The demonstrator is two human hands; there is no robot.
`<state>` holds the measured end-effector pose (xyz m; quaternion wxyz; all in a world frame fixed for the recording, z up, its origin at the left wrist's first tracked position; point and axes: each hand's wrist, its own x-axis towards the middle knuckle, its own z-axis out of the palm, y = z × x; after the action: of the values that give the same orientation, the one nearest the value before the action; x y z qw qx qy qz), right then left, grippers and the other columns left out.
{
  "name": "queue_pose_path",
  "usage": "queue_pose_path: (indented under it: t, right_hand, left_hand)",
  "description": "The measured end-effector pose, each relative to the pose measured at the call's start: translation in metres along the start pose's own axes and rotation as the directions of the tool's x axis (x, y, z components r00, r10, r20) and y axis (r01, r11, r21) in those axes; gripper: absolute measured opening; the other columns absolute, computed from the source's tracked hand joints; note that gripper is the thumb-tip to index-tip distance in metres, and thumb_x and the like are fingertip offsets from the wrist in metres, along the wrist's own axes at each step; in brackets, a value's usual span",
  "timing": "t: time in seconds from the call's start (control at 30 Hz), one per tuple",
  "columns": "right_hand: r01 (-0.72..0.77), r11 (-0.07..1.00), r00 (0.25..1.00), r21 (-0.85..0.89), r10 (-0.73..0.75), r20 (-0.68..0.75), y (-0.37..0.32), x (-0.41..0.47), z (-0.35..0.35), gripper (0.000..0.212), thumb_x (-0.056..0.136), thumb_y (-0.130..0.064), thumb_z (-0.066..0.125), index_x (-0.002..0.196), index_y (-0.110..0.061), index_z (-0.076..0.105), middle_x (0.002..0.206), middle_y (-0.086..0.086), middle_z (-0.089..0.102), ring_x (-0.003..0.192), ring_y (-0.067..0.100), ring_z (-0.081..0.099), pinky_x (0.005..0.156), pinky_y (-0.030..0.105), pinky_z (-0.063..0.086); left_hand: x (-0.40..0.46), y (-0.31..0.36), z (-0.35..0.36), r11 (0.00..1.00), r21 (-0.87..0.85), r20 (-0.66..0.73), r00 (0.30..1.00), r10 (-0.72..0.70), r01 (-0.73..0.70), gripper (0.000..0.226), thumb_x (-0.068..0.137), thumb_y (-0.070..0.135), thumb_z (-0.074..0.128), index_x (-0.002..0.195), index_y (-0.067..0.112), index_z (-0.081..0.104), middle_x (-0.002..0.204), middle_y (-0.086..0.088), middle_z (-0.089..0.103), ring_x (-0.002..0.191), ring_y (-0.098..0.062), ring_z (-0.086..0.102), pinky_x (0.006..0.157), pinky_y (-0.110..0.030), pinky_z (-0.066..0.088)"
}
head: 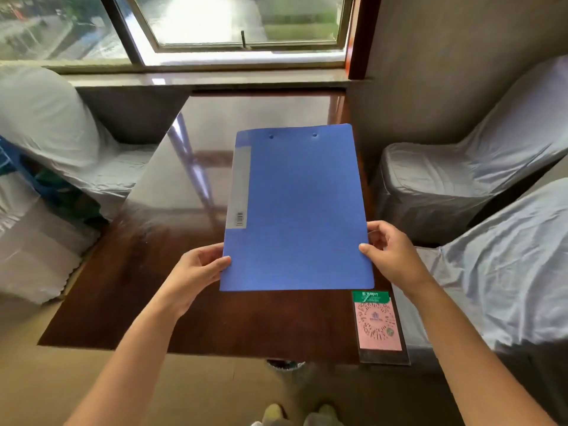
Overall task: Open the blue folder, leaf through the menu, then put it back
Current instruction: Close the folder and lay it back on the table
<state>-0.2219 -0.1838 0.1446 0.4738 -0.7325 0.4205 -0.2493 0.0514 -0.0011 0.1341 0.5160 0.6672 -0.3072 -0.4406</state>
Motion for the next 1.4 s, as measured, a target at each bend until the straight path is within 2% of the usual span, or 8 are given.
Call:
queue_pose_path:
  t: [0.17, 0.33, 0.63, 0.9, 1.1, 1.23, 1.33, 1.4]
  right_hand:
    - [-0.162, 0.952, 0.987, -0.259, 0.162, -0.020, 0.044, 0.006, 0.039, 0.022, 0.089, -0.013, 0.056, 0.111, -0.015, 0.053, 0.107, 0.005, 0.065, 0.095, 0.024, 0.060, 0.087, 0.049, 0.049]
    - [-0.233, 0.852, 0.970, -0.468, 0.241, -0.044, 0.090, 0.000, 0.074, 0.024, 0.090, -0.015, 0.054, 0.115, -0.013, 0.053, 0.113, 0.008, 0.064, 0.102, 0.027, 0.055, 0.086, 0.037, 0.031]
    - [-0.258, 0.697, 0.954, -0.669, 0.292, -0.063, 0.134, -0.006, 0.099, 0.027, 0.088, -0.016, 0.056, 0.115, -0.012, 0.054, 0.110, 0.010, 0.064, 0.105, 0.030, 0.051, 0.093, 0.046, 0.031]
    - [-0.200, 0.590, 0.970, -0.782, 0.230, -0.074, 0.135, -0.011, 0.104, 0.020, 0.090, -0.022, 0.052, 0.107, -0.011, 0.055, 0.098, 0.008, 0.064, 0.095, 0.027, 0.051, 0.084, 0.042, 0.032]
    - [-0.155, 0.569, 0.986, -0.807, 0.140, -0.091, 0.128, -0.024, 0.102, 0.048, 0.085, -0.031, 0.061, 0.127, -0.013, 0.048, 0.112, 0.010, 0.060, 0.102, 0.028, 0.051, 0.086, 0.042, 0.037]
    - [0.166, 0.542, 0.984, -0.824, -0.035, 0.176, 0.127, -0.056, 0.105, 0.064, 0.079, -0.041, 0.066, 0.132, -0.012, 0.046, 0.139, 0.012, 0.049, 0.128, 0.030, 0.042, 0.100, 0.051, 0.034]
    - [0.298, 0.481, 0.926, -0.825, 0.063, 0.372, 0.135, -0.081, 0.110, 0.076, 0.082, -0.059, 0.051, 0.141, -0.015, 0.032, 0.152, 0.007, 0.030, 0.142, 0.023, 0.021, 0.111, 0.054, 0.005]
    - [0.315, 0.465, 0.913, -0.827, 0.089, 0.398, 0.142, -0.092, 0.112, 0.078, 0.082, -0.060, 0.050, 0.142, -0.015, 0.030, 0.152, 0.007, 0.030, 0.141, 0.021, 0.021, 0.110, 0.053, 0.001]
  left_hand:
    - [0.014, -0.053, 0.007, 0.982, 0.139, -0.104, 0.988, -0.111, 0.125, 0.034, 0.089, 0.011, 0.058, 0.123, 0.012, 0.058, 0.114, -0.006, 0.068, 0.103, -0.023, 0.065, 0.093, -0.046, 0.050]
    - [0.020, -0.103, 0.014, 0.961, 0.175, -0.128, 0.973, -0.193, 0.214, 0.032, 0.090, 0.010, 0.057, 0.121, 0.014, 0.059, 0.114, -0.005, 0.067, 0.101, -0.020, 0.065, 0.091, -0.042, 0.052]
    - [0.025, -0.148, 0.024, 0.914, 0.312, -0.167, 0.962, -0.217, 0.261, 0.035, 0.090, 0.012, 0.056, 0.125, 0.016, 0.057, 0.112, 0.005, 0.064, 0.093, -0.006, 0.061, 0.064, -0.008, 0.047]
    - [0.028, -0.157, 0.027, 0.794, 0.580, -0.193, 0.978, -0.083, 0.182, 0.040, 0.088, 0.016, 0.059, 0.128, 0.017, 0.054, 0.097, -0.005, 0.057, 0.079, -0.012, 0.053, 0.061, -0.014, 0.038]
    - [0.022, -0.158, 0.031, 0.766, 0.623, -0.265, 0.964, 0.015, 0.159, 0.058, 0.083, 0.017, 0.067, 0.136, 0.012, 0.044, 0.108, -0.009, 0.054, 0.091, -0.017, 0.053, 0.080, -0.028, 0.050]
    - [0.001, -0.162, 0.031, 0.605, 0.791, -0.027, 0.982, 0.189, -0.094, 0.072, 0.074, 0.024, 0.076, 0.137, 0.014, 0.042, 0.141, -0.013, 0.042, 0.130, -0.026, 0.038, 0.100, -0.034, 0.036]
    - [-0.015, -0.168, 0.035, 0.437, 0.857, 0.235, 0.962, 0.137, -0.271, 0.081, 0.067, 0.038, 0.079, 0.136, 0.016, 0.044, 0.150, -0.013, 0.034, 0.140, -0.028, 0.026, 0.104, -0.041, 0.035]
    - [-0.021, -0.169, 0.038, 0.382, 0.874, 0.285, 0.954, 0.097, -0.300, 0.081, 0.064, 0.038, 0.081, 0.135, 0.016, 0.046, 0.149, -0.013, 0.036, 0.140, -0.029, 0.026, 0.098, -0.048, 0.042]
